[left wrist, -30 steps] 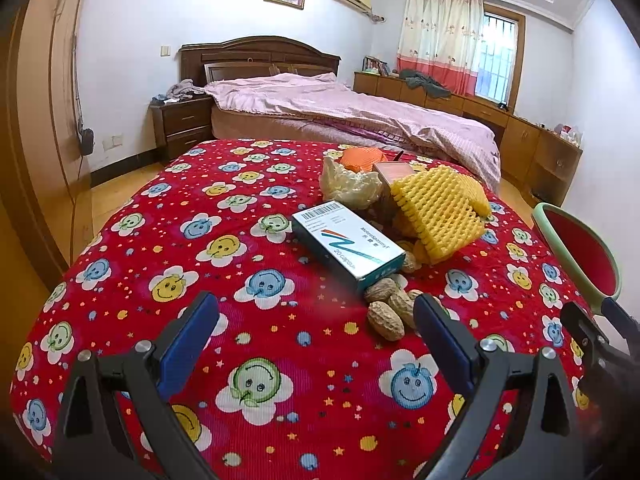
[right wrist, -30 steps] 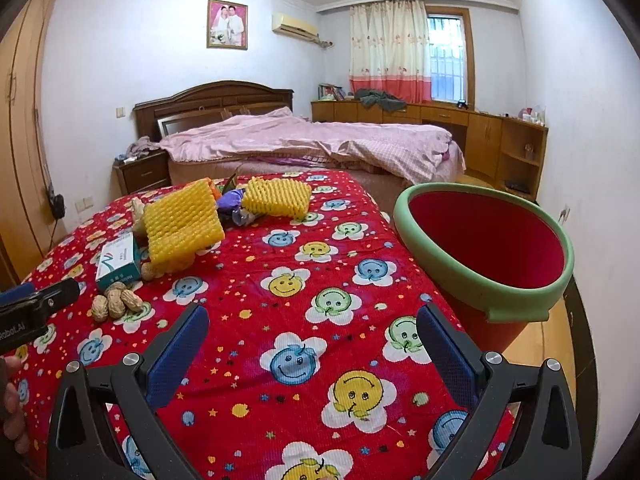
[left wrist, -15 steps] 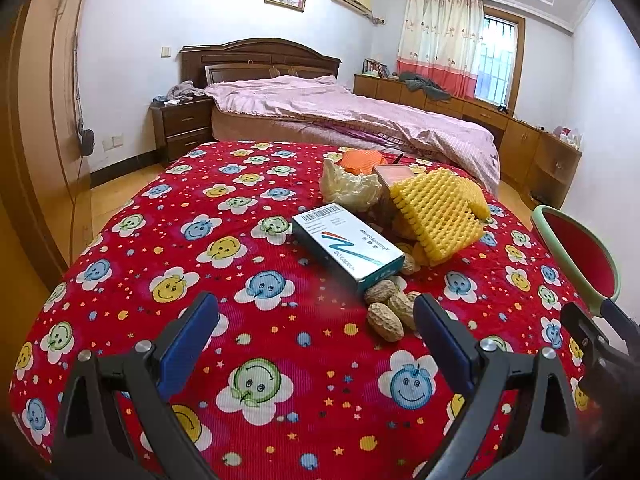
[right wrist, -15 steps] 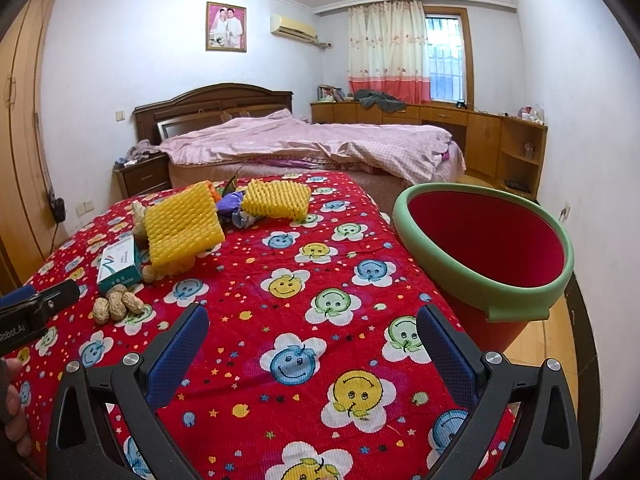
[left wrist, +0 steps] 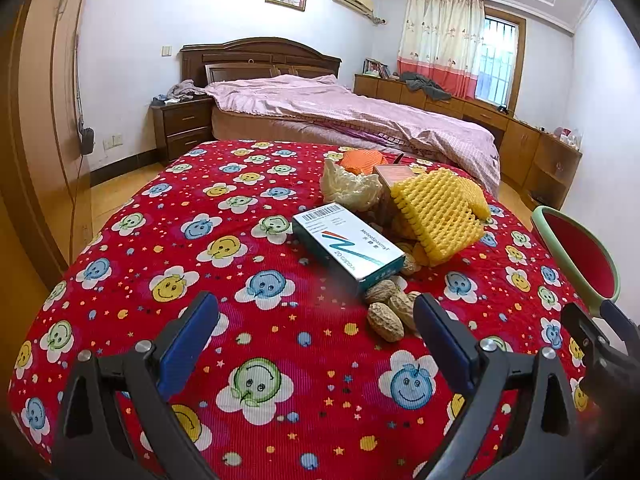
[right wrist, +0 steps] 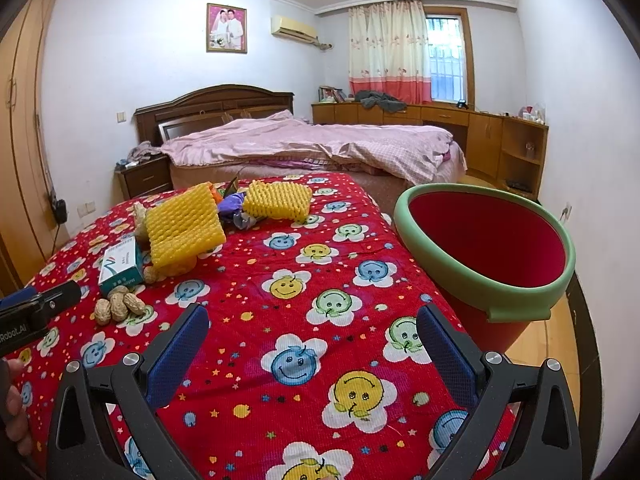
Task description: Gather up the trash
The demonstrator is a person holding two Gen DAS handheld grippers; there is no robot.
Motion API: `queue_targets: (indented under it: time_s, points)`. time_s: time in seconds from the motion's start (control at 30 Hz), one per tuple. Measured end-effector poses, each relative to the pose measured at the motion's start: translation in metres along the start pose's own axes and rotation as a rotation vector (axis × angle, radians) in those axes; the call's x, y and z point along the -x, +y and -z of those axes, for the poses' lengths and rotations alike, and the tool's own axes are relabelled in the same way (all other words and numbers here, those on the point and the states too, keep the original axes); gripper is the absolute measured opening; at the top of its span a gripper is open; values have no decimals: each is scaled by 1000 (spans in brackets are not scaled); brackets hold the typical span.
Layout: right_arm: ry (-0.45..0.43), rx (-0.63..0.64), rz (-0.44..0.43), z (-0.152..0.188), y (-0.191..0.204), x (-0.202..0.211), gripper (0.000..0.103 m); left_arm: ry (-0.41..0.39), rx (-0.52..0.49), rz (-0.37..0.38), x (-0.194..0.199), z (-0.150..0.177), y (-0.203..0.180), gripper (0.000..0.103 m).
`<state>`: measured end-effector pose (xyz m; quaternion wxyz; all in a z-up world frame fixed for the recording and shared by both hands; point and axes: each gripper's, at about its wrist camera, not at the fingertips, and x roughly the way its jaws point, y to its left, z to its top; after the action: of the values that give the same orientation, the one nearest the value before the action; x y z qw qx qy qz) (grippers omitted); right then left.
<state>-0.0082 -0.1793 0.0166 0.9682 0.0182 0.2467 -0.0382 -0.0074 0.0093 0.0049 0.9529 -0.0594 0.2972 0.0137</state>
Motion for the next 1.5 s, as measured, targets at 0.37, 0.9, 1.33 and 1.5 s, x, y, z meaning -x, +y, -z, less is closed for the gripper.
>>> queue_targets:
  time_s: [0.37, 0.9, 1.33, 1.5]
  points:
    - [2, 2, -5, -1, 1, -1, 103, 2, 5, -2, -1, 0, 1, 98]
    - [90, -35, -70, -21, -12, -11, 103, 46, -9, -11, -10, -25, -4, 98]
    - [171, -9, -48, -41, -23, -31, 103, 208, 39, -11, -82, -53, -21, 95]
    - [196, -25, -60, -44, -29, -40, 103, 268, 38, -2, -101, -51, -28, 90]
